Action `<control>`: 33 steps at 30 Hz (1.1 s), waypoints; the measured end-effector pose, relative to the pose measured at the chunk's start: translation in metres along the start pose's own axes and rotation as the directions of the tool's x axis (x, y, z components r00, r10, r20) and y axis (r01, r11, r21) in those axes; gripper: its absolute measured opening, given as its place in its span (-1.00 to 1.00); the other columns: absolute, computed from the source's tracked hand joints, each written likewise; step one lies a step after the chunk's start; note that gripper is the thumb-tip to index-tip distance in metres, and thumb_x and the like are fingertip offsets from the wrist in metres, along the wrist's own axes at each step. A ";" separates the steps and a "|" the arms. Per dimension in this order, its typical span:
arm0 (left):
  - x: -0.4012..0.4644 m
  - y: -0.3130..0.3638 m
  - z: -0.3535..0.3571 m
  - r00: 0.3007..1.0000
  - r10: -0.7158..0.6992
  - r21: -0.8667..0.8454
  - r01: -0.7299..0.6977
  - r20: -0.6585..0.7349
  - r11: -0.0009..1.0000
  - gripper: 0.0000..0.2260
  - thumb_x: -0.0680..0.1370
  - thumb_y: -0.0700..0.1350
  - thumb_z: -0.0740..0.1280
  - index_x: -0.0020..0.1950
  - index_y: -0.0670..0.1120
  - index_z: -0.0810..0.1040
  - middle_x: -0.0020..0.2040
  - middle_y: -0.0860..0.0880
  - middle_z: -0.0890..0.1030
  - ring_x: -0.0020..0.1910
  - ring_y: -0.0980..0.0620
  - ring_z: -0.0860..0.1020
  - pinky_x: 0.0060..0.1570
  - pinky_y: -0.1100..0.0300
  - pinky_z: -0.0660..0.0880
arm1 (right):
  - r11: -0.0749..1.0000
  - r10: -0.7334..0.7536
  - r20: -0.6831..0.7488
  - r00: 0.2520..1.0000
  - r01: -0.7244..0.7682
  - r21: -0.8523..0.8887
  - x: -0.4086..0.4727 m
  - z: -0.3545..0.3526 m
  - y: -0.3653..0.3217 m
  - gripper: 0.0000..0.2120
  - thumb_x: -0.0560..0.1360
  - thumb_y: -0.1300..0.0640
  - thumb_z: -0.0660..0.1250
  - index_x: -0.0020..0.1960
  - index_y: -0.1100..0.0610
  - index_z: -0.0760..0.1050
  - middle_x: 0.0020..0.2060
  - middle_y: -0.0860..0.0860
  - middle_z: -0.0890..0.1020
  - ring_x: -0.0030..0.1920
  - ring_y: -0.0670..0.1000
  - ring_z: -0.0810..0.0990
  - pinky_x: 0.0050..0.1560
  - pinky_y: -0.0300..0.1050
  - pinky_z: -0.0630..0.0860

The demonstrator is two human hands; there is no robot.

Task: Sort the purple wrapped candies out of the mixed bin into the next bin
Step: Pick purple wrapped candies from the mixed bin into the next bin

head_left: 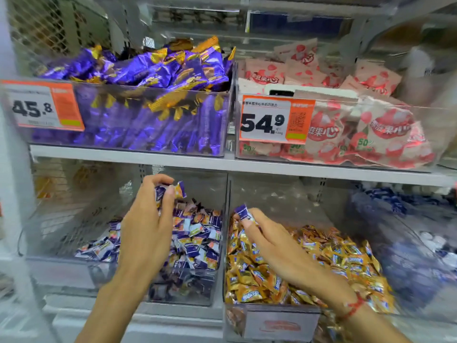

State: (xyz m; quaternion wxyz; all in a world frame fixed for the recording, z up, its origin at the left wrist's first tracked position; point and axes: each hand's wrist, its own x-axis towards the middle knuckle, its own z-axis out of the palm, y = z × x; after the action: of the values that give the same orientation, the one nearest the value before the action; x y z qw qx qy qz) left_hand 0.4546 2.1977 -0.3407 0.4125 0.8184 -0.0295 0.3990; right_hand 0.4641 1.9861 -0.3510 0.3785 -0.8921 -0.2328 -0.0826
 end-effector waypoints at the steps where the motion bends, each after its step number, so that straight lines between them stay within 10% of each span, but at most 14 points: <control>1: 0.005 -0.007 -0.003 1.000 -0.011 0.068 0.009 0.015 0.998 -0.97 0.64 0.02 0.13 0.05 0.14 0.35 -0.39 0.07 0.50 -0.47 0.13 0.45 -0.40 0.10 0.31 | 0.999 -0.042 -0.019 0.999 0.042 -0.030 0.008 0.009 -0.011 -0.73 0.66 -0.07 0.01 0.16 0.01 0.42 -0.33 -0.12 0.38 -0.31 -0.16 0.33 -0.20 -0.10 0.30; 8: 0.014 -0.037 -0.003 0.994 -0.081 0.176 0.068 0.072 0.982 -0.86 0.65 0.02 0.10 0.18 0.08 0.35 -0.37 0.08 0.49 -0.41 0.12 0.47 -0.39 0.10 0.26 | 0.852 -0.088 0.056 0.995 0.104 -0.513 0.071 0.062 -0.040 -0.60 0.65 0.02 0.09 0.48 -0.03 0.27 0.28 0.06 0.45 0.30 0.11 0.32 0.27 0.04 0.24; 11: 0.016 -0.052 0.006 0.962 -0.115 0.126 0.086 0.248 0.988 -0.56 0.62 0.16 0.05 0.46 0.02 0.23 0.14 -0.06 0.58 0.09 0.00 0.54 -0.02 0.05 0.42 | 0.832 0.030 0.100 0.995 0.031 -0.554 0.075 0.063 -0.035 -0.56 0.63 0.02 0.13 0.50 -0.02 0.23 0.38 0.08 0.38 0.40 0.13 0.24 0.41 0.10 0.11; 13: 0.014 -0.062 0.008 0.905 -0.088 0.245 -0.019 0.417 0.969 -0.30 0.52 0.41 -0.12 0.57 0.08 -0.01 0.55 0.02 0.15 0.52 0.02 0.12 0.45 -0.02 0.17 | 0.876 0.013 0.054 0.998 0.014 -0.483 0.064 0.055 -0.029 -0.56 0.63 0.02 0.13 0.51 -0.06 0.22 0.45 0.00 0.29 0.46 0.06 0.16 0.49 0.06 0.04; 15: 0.008 -0.067 0.004 0.817 -0.097 0.359 -0.140 0.568 0.923 -0.21 0.28 0.56 -0.39 0.46 0.30 -0.22 0.51 0.24 -0.23 0.52 0.14 -0.26 0.51 0.00 -0.18 | 0.960 0.015 0.045 0.999 -0.002 -0.280 0.046 0.047 -0.021 -0.57 0.65 -0.02 0.10 0.51 -0.10 0.20 0.50 -0.11 0.19 0.50 -0.08 0.07 0.51 -0.03 0.05; 20: -0.004 -0.059 0.011 0.548 -0.237 0.446 -0.287 0.802 0.847 -0.26 0.27 0.56 -0.42 0.43 0.39 -0.27 0.48 0.22 -0.38 0.51 0.02 -0.37 0.47 -0.10 -0.34 | 0.996 0.090 0.076 0.993 -0.089 -0.015 0.013 0.029 -0.007 -0.45 0.51 -0.31 0.05 0.48 -0.24 0.20 0.49 -0.32 0.09 0.49 -0.26 0.03 0.50 -0.07 0.09; 23: 0.011 -0.064 0.031 0.590 -0.261 0.484 -0.257 0.764 0.837 -0.50 0.62 0.27 -0.09 0.53 0.29 -0.12 0.58 0.12 -0.21 0.55 -0.03 -0.26 0.48 -0.12 -0.31 | 0.994 0.104 0.102 0.989 -0.107 0.025 0.013 0.022 -0.003 -0.38 0.43 -0.37 0.04 0.47 -0.26 0.21 0.49 -0.32 0.09 0.50 -0.24 0.05 0.51 -0.02 0.10; 29: 0.030 -0.096 0.041 0.775 -0.324 0.641 -0.133 0.542 0.755 -0.49 0.60 0.29 -0.02 0.54 0.19 0.13 0.56 0.01 0.17 0.54 -0.13 0.06 0.48 -0.19 -0.01 | 0.993 0.100 0.122 0.987 -0.107 0.051 0.014 0.023 -0.004 -0.41 0.44 -0.34 0.07 0.46 -0.27 0.21 0.48 -0.34 0.09 0.46 -0.27 0.05 0.44 -0.14 0.07; 33: 0.020 -0.077 0.039 0.928 -0.068 0.582 -0.172 0.366 0.795 -0.52 0.58 0.29 0.09 0.36 0.08 0.49 0.33 -0.03 0.50 0.37 -0.09 0.36 0.38 -0.08 0.25 | 0.998 0.064 0.027 0.998 -0.065 0.022 0.008 0.025 -0.003 -0.46 0.49 -0.30 0.05 0.44 -0.22 0.28 0.43 -0.34 0.23 0.41 -0.34 0.16 0.40 -0.25 0.16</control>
State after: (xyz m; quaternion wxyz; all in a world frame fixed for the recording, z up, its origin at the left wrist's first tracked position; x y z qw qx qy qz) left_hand 0.5216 2.2269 -0.3903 0.1051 0.9656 -0.0003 0.2379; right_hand 0.4688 2.0085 -0.3645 0.3882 -0.8956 -0.2097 -0.0559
